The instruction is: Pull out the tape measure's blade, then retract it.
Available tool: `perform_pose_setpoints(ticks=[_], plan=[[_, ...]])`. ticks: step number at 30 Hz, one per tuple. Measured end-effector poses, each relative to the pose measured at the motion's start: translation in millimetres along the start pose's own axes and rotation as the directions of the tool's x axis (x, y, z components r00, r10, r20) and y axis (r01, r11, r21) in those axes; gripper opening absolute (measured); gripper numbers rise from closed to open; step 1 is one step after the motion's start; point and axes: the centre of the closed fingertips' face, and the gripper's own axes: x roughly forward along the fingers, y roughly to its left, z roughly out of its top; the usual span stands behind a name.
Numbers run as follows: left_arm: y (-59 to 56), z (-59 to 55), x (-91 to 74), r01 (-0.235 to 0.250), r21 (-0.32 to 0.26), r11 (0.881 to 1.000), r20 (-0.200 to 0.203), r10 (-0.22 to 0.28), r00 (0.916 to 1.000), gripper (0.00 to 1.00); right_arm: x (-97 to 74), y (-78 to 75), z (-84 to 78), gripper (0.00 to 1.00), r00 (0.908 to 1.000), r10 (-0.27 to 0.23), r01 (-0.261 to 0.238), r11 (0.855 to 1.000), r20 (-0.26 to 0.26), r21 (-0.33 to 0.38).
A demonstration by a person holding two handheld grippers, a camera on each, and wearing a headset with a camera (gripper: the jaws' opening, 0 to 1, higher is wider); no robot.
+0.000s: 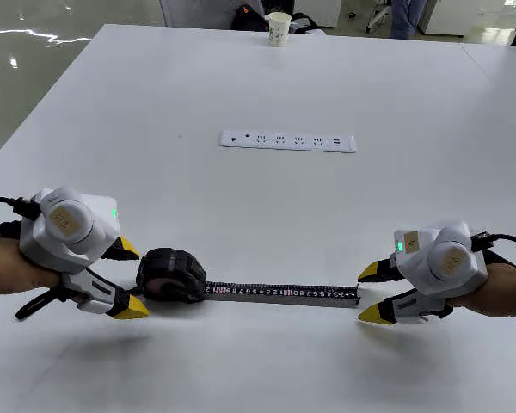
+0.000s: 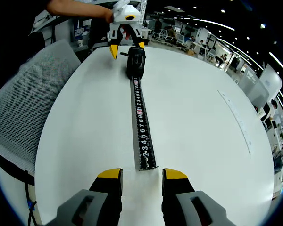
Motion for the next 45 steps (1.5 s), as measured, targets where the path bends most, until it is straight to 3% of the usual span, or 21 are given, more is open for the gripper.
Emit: perform_pose_setpoints(ticks=[12,29,34,45], plan=[[-7.9,1.4,-4.3,-0.039,-0.092,0.995,0.061,0.044,0.9972,0.59,-6.5,7.9,2.9,0.37,0.9989,-0.035,0.033,0.997,0.032,0.064],[-27.3,-0.8,-8.5,-0.080,-0.231,0.970,0.152,0.117,0.9815,0.67,-11.5,21.3,8.7,0.48,0.9904,-0.109,0.091,0.977,0.085,0.193],[-34.6,-1.0,-8.3,-0.086,-0.256,0.963,0.165,0.131,0.9776,0.71,-12.9,24.1,9.4,0.51,0.9861,-0.131,0.102,0.965,0.103,0.243],[-47.0,4.5,-10.1,-0.115,-0.318,0.941,0.206,0.187,0.9604,0.74,-15.8,32.4,14.9,0.60,0.9712,-0.196,0.140,0.929,0.136,0.342]])
